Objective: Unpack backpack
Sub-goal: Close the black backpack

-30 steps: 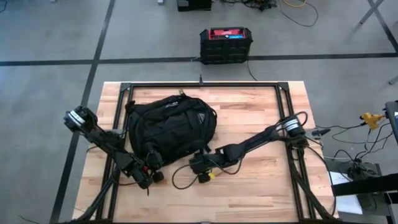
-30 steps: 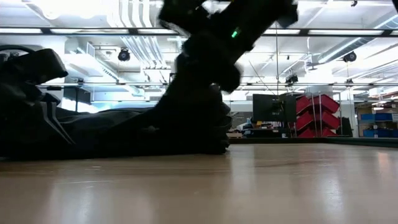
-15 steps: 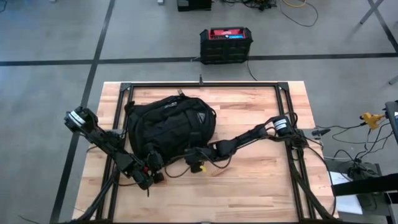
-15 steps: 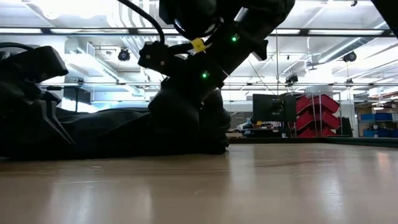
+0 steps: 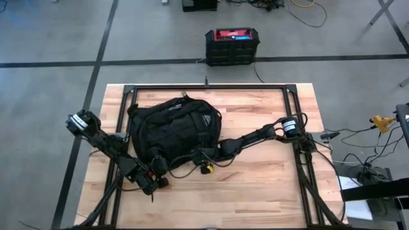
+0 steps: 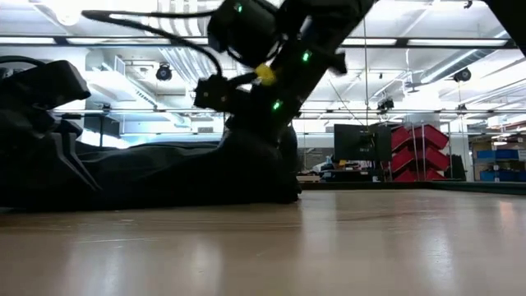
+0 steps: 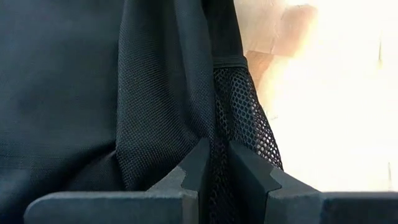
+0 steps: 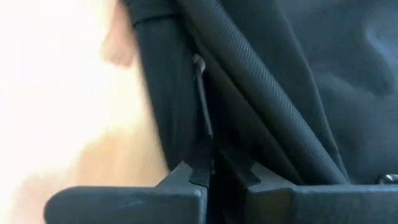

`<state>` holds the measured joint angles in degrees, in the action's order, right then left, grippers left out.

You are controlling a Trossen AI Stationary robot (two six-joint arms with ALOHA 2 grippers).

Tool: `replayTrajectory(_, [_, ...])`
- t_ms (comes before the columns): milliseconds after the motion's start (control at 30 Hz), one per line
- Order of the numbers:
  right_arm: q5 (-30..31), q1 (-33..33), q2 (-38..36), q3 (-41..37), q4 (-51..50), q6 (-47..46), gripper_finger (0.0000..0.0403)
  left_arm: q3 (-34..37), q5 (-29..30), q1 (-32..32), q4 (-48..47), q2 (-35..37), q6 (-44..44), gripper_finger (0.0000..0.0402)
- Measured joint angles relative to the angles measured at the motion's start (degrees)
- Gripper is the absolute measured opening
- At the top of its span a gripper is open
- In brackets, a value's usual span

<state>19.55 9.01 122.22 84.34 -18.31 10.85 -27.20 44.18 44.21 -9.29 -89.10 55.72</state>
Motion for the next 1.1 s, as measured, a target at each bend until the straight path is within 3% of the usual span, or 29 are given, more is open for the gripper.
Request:
replayTrajectory(167, [-1.84, 0.86, -0.49, 1.22, -4.82, 0.33, 0.0000, -0.02, -0.34, 0.14, -0.14, 0.07, -0.10, 0.0043])
replayTrajectory(367, [-3.47, 0.81, -0.06, 1.07, -3.04, -0.11, 0.0014, 0.02, -0.23, 0.25, 0.44, -0.07, 0.10, 0.0043])
replayTrajectory(567, [-1.29, 0.91, -0.06, 2.20, 1.56, 3.86, 0.0095, 0.07, -0.19, 0.50, 0.69, -0.09, 0.21, 0.0043])
replayTrajectory(767, [-3.22, -0.16, 1.78, 2.35, 4.55, 6.83, 0.0168, 0.09, 0.14, 0.63, 0.94, -0.13, 0.33, 0.0043])
replayTrajectory(900, [-4.51, -0.88, 4.32, 2.64, 5.05, 7.81, 0.0163, 0.09, 0.27, 0.63, 1.10, -0.13, 0.34, 0.0043])
replayTrajectory(1100, [-7.19, -1.49, 6.11, 2.67, 5.19, 6.94, 0.0094, 0.09, 0.27, 0.66, 1.13, -0.13, 0.25, 0.0043])
